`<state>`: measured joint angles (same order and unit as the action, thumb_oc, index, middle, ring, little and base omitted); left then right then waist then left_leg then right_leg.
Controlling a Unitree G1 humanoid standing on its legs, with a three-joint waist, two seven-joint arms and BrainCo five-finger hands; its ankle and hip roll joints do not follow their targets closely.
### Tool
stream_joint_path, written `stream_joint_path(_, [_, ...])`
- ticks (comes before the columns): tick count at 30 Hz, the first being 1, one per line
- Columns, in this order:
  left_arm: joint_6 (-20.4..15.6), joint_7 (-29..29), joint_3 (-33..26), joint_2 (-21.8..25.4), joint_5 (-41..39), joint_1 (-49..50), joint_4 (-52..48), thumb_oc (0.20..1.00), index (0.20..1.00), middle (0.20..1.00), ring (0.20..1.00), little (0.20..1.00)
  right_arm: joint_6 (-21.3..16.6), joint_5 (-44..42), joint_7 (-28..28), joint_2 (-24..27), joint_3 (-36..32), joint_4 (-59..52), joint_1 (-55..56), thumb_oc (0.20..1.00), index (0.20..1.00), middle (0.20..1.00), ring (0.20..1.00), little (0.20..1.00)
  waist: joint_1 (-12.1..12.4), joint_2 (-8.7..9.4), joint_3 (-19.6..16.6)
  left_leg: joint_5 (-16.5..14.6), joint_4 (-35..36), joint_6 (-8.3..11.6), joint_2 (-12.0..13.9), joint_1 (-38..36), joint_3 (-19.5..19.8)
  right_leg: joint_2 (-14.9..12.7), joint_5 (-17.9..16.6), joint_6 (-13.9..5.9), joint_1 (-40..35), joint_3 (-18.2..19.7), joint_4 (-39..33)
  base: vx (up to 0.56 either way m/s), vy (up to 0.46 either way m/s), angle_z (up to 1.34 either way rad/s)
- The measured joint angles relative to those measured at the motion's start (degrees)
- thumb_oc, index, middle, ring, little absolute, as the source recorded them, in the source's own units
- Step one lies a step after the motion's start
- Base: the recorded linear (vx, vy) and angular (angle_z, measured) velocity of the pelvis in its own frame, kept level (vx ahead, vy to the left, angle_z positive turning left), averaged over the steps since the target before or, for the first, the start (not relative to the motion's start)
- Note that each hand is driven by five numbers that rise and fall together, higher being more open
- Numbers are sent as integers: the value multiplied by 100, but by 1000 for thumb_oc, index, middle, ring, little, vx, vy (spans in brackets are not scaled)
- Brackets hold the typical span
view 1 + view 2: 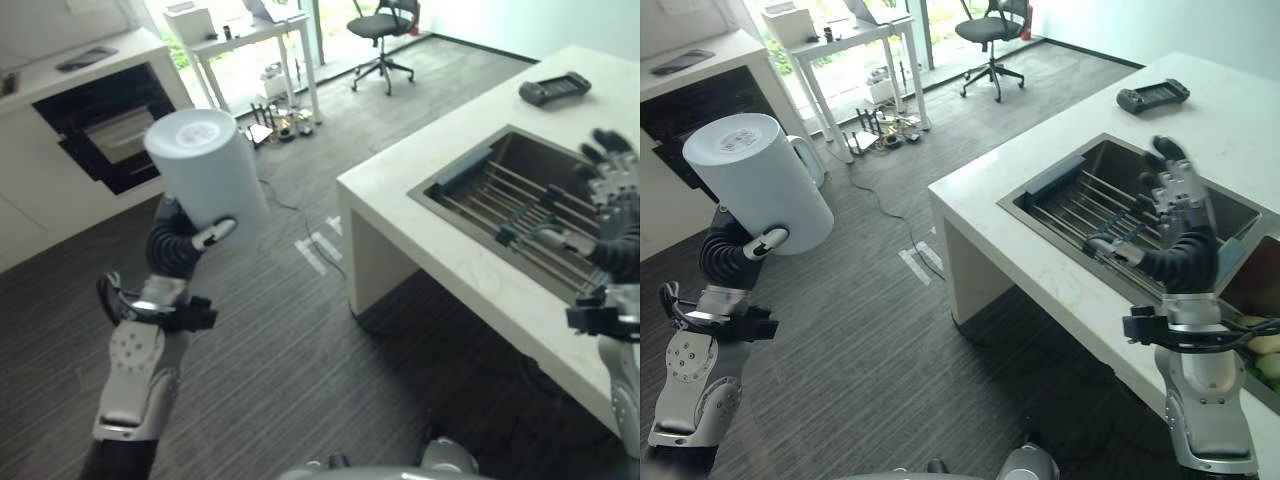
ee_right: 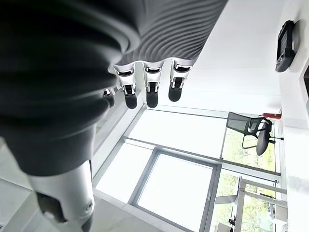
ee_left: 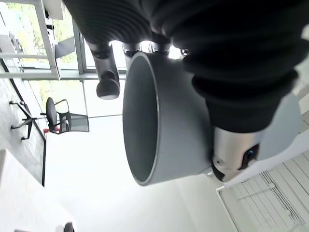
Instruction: Place the dishes in the dishwasher.
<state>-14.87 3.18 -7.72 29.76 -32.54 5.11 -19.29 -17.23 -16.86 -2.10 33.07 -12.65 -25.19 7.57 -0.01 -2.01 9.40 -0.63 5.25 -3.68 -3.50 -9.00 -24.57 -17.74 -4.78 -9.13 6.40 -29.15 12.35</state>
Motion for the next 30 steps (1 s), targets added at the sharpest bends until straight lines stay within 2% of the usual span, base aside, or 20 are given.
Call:
stream_joint_path(1, [-3, -62, -107, 0, 1, 71, -4, 200, 200, 200, 200, 200, -1, -5, 56, -2, 14, 0, 62, 1000, 1000, 1000, 1000, 1000, 16, 47, -20, 1, 1, -2, -54, 27, 58, -47, -43, -75, -19, 4, -61, -293, 221, 59])
stream_joint_path(2, [-29, -172, -225, -25, 1, 79, -12, 200, 200, 200, 200, 200, -51, -11, 103, -125, 26, -8, 56, 1000, 1000, 1000, 1000, 1000, 69, 110, -33, 93, 1, -199, -144, 137, 355, -86, -52, -124, -123, 187, -24, -258, 228, 145])
stream_joint_path(3, [-42, -202, -148, -88, 10, -137, -13, 200, 200, 200, 200, 200, -98, -4, 115, -140, 187, -3, 75, 1000, 1000, 1000, 1000, 1000, -57, 175, -73, 193, 2, -278, -202, 240, 871, 45, 269, -153, -99, 871, 109, -158, 164, 195])
stream_joint_path(5, [-59, -187, -43, -100, 11, -478, 83, 200, 200, 200, 200, 200, -95, -5, 90, -104, 290, -4, -16, 1000, 1000, 1000, 1000, 1000, -207, 193, -94, 299, 2, -373, -282, 369, 1723, 596, 612, -56, -127, 2504, 231, -43, 146, 227])
stream_joint_path(6, [-86, -178, 47, -76, 11, -630, 159, 200, 200, 200, 200, 200, -94, -5, 50, -99, 288, -3, -40, 1000, 1000, 1000, 1000, 1000, -259, 197, -127, 304, 6, -366, -308, 415, 2016, 826, 743, 26, -170, 3143, 216, -54, 120, 212])
stream_joint_path(7, [-98, -176, 121, -78, 15, -692, 162, 200, 200, 200, 200, 200, -93, -12, 12, -94, 265, -7, -39, 1000, 1000, 1000, 1000, 1000, -283, 192, -200, 325, 16, -340, -364, 506, 2420, 1040, 785, 16, -229, 3678, 65, -59, 84, 189])
stream_joint_path(8, [-112, -176, 185, -75, 31, -721, 157, 200, 200, 200, 200, 200, -93, -14, -16, -94, 258, -5, -30, 1000, 1000, 1000, 1000, 1000, -321, 188, -311, 327, 34, -338, -370, 588, 2590, 1120, 781, 21, -279, 3942, -105, -45, 69, 171])
stream_joint_path(9, [-140, -177, 256, -56, 60, -755, 142, 200, 200, 200, 200, 200, -92, -14, -16, -92, 236, -4, -64, 1000, 1000, 1000, 1000, 1000, -339, 214, -343, 328, 6, -336, -359, 629, 2641, 1135, 755, 49, -345, 3918, -348, -53, 37, 154])
stream_joint_path(10, [-182, -227, 302, -49, 233, -687, 121, 200, 200, 200, 200, 200, -92, -13, -2, -83, 243, -4, -141, 1000, 1000, 1000, 1000, 1000, -257, 221, -363, 473, 4, -271, -341, 637, 2577, 1073, 707, 124, -410, 3561, -523, -62, -3, 124])
stream_joint_path(11, [-187, -254, 308, -43, 285, -497, 43, 200, 200, 200, 200, 200, -92, -14, 8, -81, 258, -5, -182, 1000, 1000, 1000, 1000, 1000, -193, 143, -416, 511, 6, -243, -281, 680, 2556, 1080, 729, 128, -427, 3385, -540, -93, -74, 74])
stream_joint_path(12, [-214, -252, 275, -48, 284, -119, -260, 200, 200, 200, 200, 200, -86, -17, -17, -79, 272, -2, -250, 1000, 1000, 1000, 1000, 1000, 59, 65, -436, 546, 19, -188, -188, 724, 2568, 1120, 682, 177, -533, 3219, -711, -90, -100, 59])
stream_joint_path(13, [-268, -244, 259, -50, 280, -8, -329, 200, 200, 200, 200, 200, -85, -14, -19, -78, 330, -5, -263, 1000, 1000, 1000, 1000, 1000, 191, 74, -444, 556, 7, -81, -109, 707, 2722, 1167, 666, 215, -636, 2974, -862, -82, -135, 39])
stream_joint_path(14, [-278, -248, 144, -55, 278, 8, -329, 200, 200, 200, 200, 200, -84, -10, -23, -80, 376, -4, -357, 1000, 1000, 1000, 1000, 1000, 277, 78, -443, 541, 5, -26, -55, 707, 2728, 1220, 706, 267, -647, 2902, -855, -48, -135, 39])
stream_joint_path(18, [-548, -340, 21, -75, 279, -4, -325, 200, 200, 200, 200, 200, -64, -3, -147, -81, 598, 112, -583, 1000, 1000, 1000, 1000, 1000, 278, 163, -482, 500, 40, 193, 58, 681, 2849, 1285, 408, 406, -1321, 2348, -1688, 3, -179, 42])
stream_joint_path(20, [-634, -385, -203, -76, 272, -18, -326, 200, 200, 200, 200, 200, -49, -3, -148, -81, 590, 112, -571, 1000, 1000, 1000, 1000, 1000, 341, 166, -482, 461, 38, 217, 90, 654, 2870, 1328, 431, 440, -1394, 2299, -1731, 29, -141, 21])
stream_joint_path(23, [-666, -422, -240, -76, 274, -21, -327, 200, 200, 200, 200, 200, -41, -4, -162, -81, 554, 114, -580, 1000, 1000, 1000, 1000, 1000, 314, 169, -481, 494, 31, 212, 93, 614, 2895, 1333, 460, 454, -1451, 2217, -1732, 10, -84, 9])
stream_joint_path(24, [-710, -501, -241, -71, 274, -92, -324, 200, 200, 200, 200, 200, -41, -4, -219, -81, 563, 207, -600, 1000, 1000, 1000, 1000, 1000, 234, 83, -492, 422, 8, 330, 112, 492, 2867, 1344, 577, 446, -1570, 2180, -1732, 11, -47, 5])
stream_joint_path(26, [-641, -123, 11, -198, -283, -80, -315, 200, 200, 200, 200, 200, 221, -318, 94, -88, 531, 203, -495, 1000, 1000, 1000, 1000, 1000, 130, 88, -496, 371, 42, 345, 105, 514, 2837, 1345, 587, 446, -1598, 2220, -1728, 2, -9, 7])
stream_joint_path(28, [-431, 267, 594, -426, -506, -63, -201, 200, 200, 200, 200, 200, 561, -479, 403, -285, 695, 281, -208, 1000, 1000, 1000, 1000, 1000, -38, 91, -499, 342, 41, 304, 107, 507, 2730, 1340, 593, 446, -1565, 2265, -1726, -21, -27, -17])
stream_joint_path(30, [-318, 387, 731, -477, -683, -69, -113, 200, 200, 200, 200, 200, 620, -471, 479, -379, 819, 300, -177, 1000, 1000, 1000, 1000, 1000, -272, 92, -500, 376, 38, 272, 107, 495, 2689, 1346, 590, 448, -1560, 2303, -1727, -2, -80, -15])
